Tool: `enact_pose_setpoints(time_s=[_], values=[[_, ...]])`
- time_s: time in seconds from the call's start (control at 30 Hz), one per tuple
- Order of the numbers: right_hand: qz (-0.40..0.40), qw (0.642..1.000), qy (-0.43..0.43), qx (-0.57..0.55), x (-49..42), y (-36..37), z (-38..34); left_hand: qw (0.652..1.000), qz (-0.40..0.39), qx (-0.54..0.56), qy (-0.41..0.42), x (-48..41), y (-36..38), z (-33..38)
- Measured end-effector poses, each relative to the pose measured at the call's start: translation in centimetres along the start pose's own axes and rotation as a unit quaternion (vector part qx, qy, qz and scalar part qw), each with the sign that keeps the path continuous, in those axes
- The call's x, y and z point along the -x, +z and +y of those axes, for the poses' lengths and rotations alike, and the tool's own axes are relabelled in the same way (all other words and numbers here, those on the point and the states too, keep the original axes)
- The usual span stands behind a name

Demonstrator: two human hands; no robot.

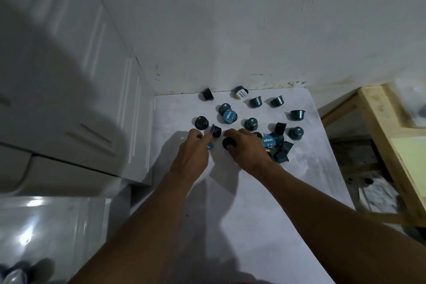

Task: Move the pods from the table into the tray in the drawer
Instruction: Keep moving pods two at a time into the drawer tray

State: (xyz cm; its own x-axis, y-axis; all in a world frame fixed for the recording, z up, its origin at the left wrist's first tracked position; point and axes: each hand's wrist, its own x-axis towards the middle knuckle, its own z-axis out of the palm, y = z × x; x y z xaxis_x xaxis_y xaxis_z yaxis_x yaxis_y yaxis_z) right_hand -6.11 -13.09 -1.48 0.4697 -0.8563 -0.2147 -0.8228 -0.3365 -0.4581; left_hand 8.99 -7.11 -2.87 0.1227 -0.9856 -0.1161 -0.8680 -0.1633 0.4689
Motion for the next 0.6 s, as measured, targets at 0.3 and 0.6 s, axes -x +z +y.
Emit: enact_pose_setpoints(time_s=[0.3,0.6], values=[[0.002,1.000,0.028,-0.010,0.3,0.2,-0.2,0.999,0.026,-0.016,-0.013,0.3,0.3,1.2],[0.072,0.996,0.024,-0.038,1.9,-2.3,-1.0,0.996,0.085,0.003,0.001,0.5,-3.1,2.7]])
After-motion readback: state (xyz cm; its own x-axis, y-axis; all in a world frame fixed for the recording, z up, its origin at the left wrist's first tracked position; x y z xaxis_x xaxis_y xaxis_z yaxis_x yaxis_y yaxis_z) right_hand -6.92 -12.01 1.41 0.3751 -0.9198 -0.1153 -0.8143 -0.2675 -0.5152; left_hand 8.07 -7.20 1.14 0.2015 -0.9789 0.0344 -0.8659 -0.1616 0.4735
